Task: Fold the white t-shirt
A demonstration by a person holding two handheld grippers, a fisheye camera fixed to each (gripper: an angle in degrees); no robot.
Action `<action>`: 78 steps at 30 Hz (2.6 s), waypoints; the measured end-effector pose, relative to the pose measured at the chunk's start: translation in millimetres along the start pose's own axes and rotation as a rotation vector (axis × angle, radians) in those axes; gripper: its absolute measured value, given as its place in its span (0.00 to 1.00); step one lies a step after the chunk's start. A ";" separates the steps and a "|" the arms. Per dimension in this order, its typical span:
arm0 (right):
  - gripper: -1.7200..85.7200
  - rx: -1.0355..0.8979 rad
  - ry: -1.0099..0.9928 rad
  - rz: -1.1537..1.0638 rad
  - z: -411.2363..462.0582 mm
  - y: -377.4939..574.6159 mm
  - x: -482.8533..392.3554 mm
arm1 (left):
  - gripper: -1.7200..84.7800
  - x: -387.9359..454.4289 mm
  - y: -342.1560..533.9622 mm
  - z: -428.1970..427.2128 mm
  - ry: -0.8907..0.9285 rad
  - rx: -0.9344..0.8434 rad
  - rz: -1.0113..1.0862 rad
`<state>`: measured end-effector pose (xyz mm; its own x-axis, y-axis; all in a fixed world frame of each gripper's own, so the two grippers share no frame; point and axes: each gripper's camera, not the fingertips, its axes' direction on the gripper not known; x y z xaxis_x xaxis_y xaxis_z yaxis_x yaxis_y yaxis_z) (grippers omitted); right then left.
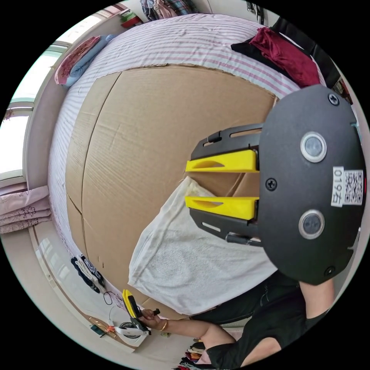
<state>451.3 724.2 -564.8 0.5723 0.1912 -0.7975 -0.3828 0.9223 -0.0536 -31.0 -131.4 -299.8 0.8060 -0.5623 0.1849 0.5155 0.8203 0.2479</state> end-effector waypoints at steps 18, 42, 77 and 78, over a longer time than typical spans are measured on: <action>0.05 0.007 0.027 0.071 -4.7 -14.5 9.8 | 0.11 -55.9 0.7 46.0 0.280 -0.062 -0.154; 0.08 0.047 -0.086 0.162 4.2 6.8 18.4 | 0.06 -42.9 -9.8 55.6 0.068 -0.123 -0.165; 0.09 0.152 0.008 -0.406 95.2 -6.2 -204.8 | 0.07 174.1 -69.7 11.5 0.109 0.047 0.356; 0.09 0.149 0.008 -0.407 97.4 -6.1 -206.0 | 0.07 180.3 -71.4 14.3 0.093 0.038 0.365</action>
<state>406.4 711.9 -341.7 0.6490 -0.2003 -0.7340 -0.0176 0.9605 -0.2777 73.3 -292.9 -270.6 0.9584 -0.2209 0.1808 0.1802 0.9594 0.2169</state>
